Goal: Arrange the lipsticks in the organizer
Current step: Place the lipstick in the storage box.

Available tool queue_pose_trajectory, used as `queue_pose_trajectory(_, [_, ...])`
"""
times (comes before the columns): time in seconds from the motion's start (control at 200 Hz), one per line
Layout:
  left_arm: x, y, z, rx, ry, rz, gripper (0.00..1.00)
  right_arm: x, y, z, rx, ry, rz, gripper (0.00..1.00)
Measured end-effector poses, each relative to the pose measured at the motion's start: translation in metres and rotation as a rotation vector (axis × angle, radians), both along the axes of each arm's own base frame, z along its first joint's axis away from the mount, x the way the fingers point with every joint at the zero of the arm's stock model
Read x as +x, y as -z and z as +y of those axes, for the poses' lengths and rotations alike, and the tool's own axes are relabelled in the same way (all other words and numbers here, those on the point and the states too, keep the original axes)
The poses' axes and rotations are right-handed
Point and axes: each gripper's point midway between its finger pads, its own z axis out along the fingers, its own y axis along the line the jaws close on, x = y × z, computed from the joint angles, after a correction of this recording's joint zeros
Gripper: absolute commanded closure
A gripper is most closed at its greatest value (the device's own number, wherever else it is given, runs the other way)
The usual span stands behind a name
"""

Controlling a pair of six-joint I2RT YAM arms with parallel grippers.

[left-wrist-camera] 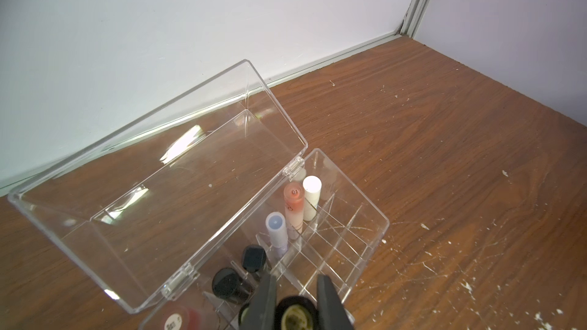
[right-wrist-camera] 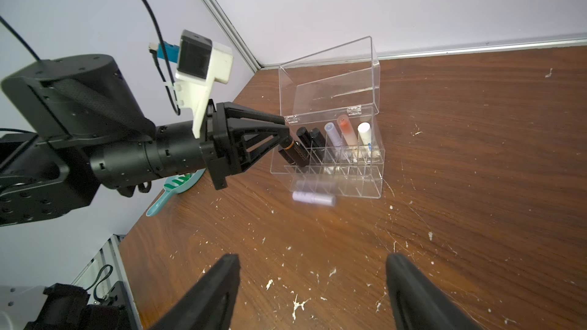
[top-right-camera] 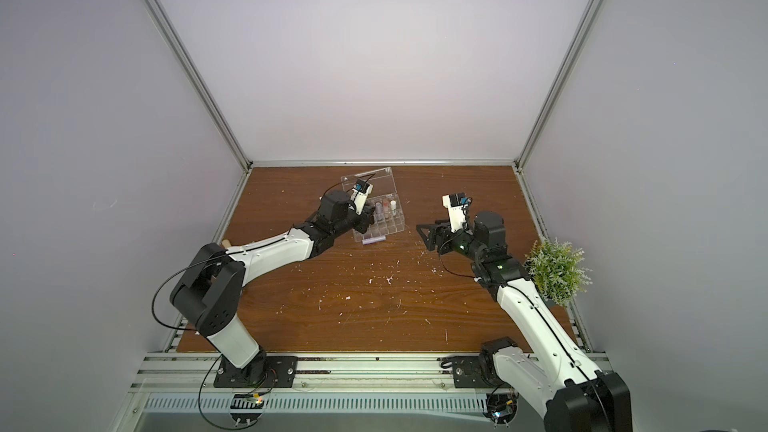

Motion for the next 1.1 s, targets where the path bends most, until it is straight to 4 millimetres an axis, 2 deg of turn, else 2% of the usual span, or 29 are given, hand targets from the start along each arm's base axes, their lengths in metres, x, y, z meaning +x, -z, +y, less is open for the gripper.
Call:
queue_pose_trajectory(0.155, [0.007,0.008,-0.002,0.027,-0.003,-0.011,0.80,-0.004,-0.003,0.002,0.010,-0.019,-0.008,0.22])
queue_pose_trajectory(0.43, [0.011,0.023,0.000,0.068,-0.013,-0.006,0.80,-0.008,0.004,0.000,0.005,-0.023,0.012,0.22])
queue_pose_trajectory(0.836, [0.023,0.015,-0.006,0.063,-0.017,-0.059,0.80,-0.010,0.004,0.002,0.009,-0.039,0.019,0.23])
queue_pose_trajectory(1.101, [0.026,0.037,-0.008,0.084,-0.016,-0.033,0.79,-0.010,0.007,0.000,0.002,-0.034,0.027,0.24])
